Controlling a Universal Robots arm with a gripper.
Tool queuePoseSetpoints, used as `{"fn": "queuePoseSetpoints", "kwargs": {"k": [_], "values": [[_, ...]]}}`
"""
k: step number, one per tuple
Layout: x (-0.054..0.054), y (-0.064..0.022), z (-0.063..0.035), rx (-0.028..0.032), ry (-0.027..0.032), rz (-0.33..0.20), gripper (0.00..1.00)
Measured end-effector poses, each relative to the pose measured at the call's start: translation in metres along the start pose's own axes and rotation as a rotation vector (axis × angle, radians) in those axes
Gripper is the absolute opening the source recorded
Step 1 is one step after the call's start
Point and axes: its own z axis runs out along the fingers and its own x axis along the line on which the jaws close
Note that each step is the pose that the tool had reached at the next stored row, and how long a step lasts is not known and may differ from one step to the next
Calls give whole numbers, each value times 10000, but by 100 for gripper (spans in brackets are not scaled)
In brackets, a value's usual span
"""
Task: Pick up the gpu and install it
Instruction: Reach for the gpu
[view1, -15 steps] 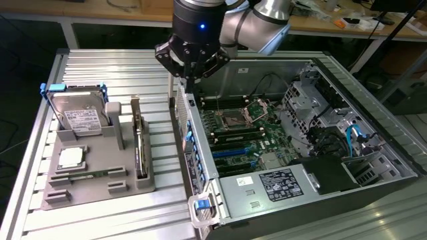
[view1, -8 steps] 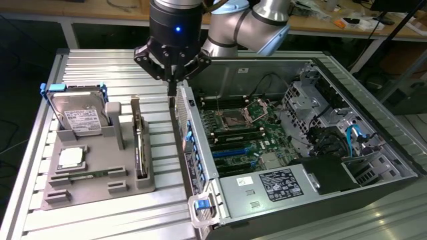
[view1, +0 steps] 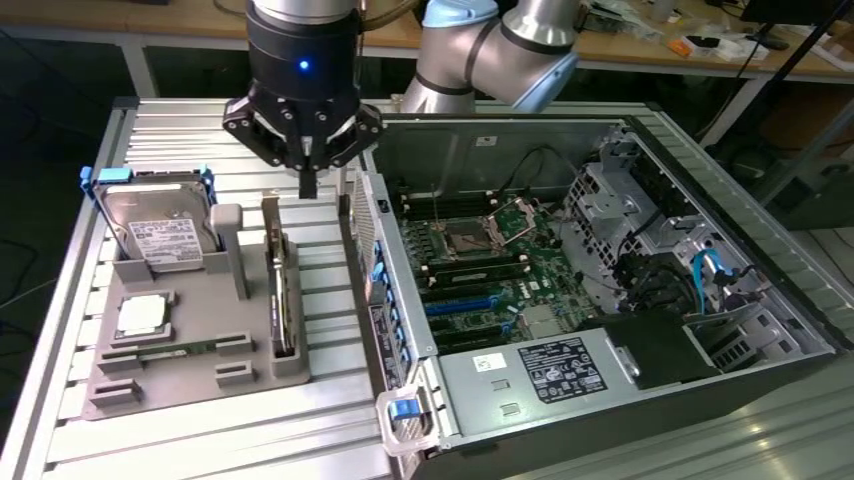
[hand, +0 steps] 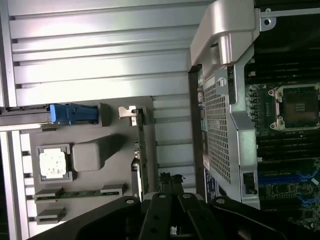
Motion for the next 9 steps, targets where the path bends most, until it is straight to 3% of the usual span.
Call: {"fn": "queuePoseSetpoints", "kwargs": {"k": [9], "values": [[391, -32, 59, 3, 45, 4, 11]]}}
